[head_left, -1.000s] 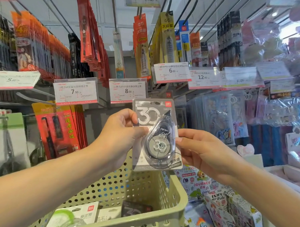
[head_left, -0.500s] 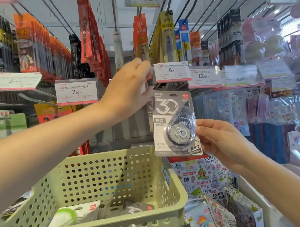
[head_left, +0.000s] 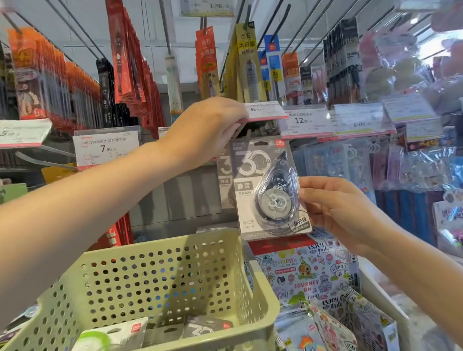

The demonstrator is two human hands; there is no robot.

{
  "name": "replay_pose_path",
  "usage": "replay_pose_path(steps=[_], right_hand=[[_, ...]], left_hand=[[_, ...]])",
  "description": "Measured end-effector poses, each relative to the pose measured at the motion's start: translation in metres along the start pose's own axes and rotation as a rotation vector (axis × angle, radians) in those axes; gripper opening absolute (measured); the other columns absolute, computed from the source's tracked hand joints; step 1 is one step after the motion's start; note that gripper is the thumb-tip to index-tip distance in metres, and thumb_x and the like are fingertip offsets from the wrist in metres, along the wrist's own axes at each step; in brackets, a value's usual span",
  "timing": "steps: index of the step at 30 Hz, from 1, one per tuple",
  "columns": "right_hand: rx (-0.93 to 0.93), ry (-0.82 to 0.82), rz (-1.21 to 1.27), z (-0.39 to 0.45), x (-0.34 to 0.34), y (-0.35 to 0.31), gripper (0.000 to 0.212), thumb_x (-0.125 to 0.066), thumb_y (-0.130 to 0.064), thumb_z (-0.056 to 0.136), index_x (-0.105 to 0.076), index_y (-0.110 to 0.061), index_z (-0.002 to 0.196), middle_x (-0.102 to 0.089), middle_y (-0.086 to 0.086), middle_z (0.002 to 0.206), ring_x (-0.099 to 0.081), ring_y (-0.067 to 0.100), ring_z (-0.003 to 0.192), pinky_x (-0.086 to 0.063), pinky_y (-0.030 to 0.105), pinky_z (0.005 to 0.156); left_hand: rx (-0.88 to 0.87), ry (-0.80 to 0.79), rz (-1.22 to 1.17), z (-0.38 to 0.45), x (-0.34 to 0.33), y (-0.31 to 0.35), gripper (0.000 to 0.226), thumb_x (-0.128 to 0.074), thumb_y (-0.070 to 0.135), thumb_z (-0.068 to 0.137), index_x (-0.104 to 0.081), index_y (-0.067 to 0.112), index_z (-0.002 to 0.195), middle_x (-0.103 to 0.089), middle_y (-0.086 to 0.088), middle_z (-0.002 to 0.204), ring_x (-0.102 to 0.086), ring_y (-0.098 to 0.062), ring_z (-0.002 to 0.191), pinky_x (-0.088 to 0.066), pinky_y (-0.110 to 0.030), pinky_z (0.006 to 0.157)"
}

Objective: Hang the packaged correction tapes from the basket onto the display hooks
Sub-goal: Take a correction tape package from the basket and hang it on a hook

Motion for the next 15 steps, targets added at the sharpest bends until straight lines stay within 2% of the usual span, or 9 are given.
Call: replay_pose_path(steps=[5,10,12,15], right_hand=[[0.028,-0.001,-0.036,0.007,-0.002,-0.004,0.027,-0.048,-0.005,0.093,-0.072,-0.015,0.085,-0.065,-0.001,0.063,-0.056,0.007,0.05,-0.049,0.017,0.049],[0.068,0.01,-0.07,0.018,-0.005,-0.01,0.024,-0.048,-0.007,0.094,-0.071,-0.015,0.09,-0.057,0.016,0.086,-0.052,0.018,0.064,-0.047,0.02,0.057],[0.072,0.015,-0.06,0.022,-0.007,-0.012,0.024,-0.048,-0.007,0.094,-0.071,-0.014,0.091,-0.055,0.018,0.09,-0.047,0.025,0.071,-0.046,0.024,0.061],[0.061,0.029,-0.059,0.029,-0.007,-0.012,0.023,-0.049,-0.007,0.093,-0.07,-0.014,0.09,-0.053,0.016,0.093,-0.043,0.026,0.081,-0.044,0.029,0.069]], left_hand=[[0.051,0.044,-0.091,0.003,0.01,-0.005,0.028,-0.047,0.007,0.09,-0.068,0.0,0.107,-0.073,-0.018,0.097,-0.069,-0.033,0.091,-0.055,-0.047,0.08],[0.065,0.064,-0.115,0.004,0.012,-0.005,0.028,-0.05,0.004,0.089,-0.067,0.0,0.111,-0.073,-0.017,0.103,-0.069,-0.032,0.096,-0.054,-0.042,0.086],[0.062,0.066,-0.116,0.004,0.013,-0.005,0.028,-0.05,0.003,0.088,-0.067,0.0,0.11,-0.073,-0.017,0.102,-0.069,-0.032,0.094,-0.055,-0.042,0.084],[0.063,0.067,-0.12,0.003,0.013,-0.006,0.027,-0.05,0.003,0.088,-0.068,-0.001,0.109,-0.073,-0.018,0.1,-0.069,-0.032,0.093,-0.055,-0.045,0.082]])
Point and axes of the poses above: each hand's wrist, its own z-axis towards the middle knuckle, its own x-axis out of the back of the hand, y = z × x, the point moved 10 cm from there along z, towards the middle knuckle
